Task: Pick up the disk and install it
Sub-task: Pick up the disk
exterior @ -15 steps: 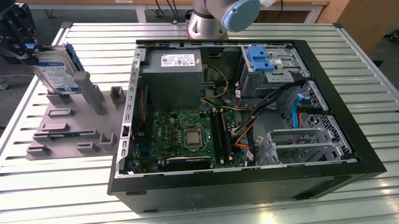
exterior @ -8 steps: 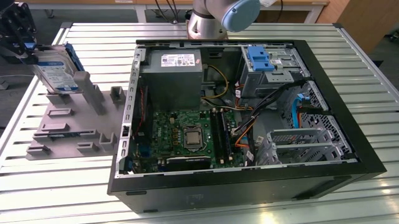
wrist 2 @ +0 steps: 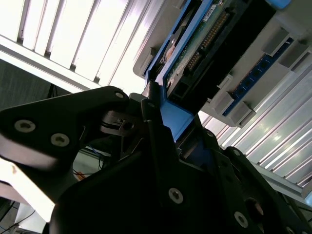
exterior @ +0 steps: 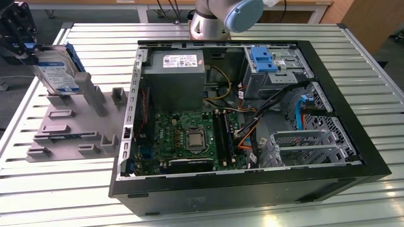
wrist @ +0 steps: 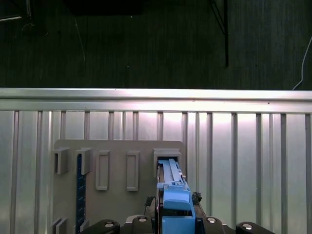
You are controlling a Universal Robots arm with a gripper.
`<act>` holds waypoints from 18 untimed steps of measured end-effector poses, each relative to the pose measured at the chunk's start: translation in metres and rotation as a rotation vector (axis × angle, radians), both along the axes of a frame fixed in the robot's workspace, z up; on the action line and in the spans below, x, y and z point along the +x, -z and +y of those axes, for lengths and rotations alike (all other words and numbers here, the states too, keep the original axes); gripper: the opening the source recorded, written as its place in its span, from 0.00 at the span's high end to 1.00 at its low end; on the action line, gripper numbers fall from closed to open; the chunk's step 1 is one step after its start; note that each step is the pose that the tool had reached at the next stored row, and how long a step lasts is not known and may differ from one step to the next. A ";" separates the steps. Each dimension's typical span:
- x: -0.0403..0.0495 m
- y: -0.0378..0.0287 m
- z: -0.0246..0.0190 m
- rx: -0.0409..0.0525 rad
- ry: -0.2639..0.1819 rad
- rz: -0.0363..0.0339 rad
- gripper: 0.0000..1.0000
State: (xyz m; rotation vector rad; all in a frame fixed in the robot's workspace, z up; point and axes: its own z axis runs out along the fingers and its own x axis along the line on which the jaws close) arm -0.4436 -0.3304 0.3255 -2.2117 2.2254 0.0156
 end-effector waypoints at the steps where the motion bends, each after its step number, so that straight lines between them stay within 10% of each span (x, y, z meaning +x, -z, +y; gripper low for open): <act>1: 0.0000 0.0000 0.0000 0.0000 0.000 0.0000 0.64; 18: 0.0000 -0.0045 0.0000 0.0000 0.000 0.0000 0.64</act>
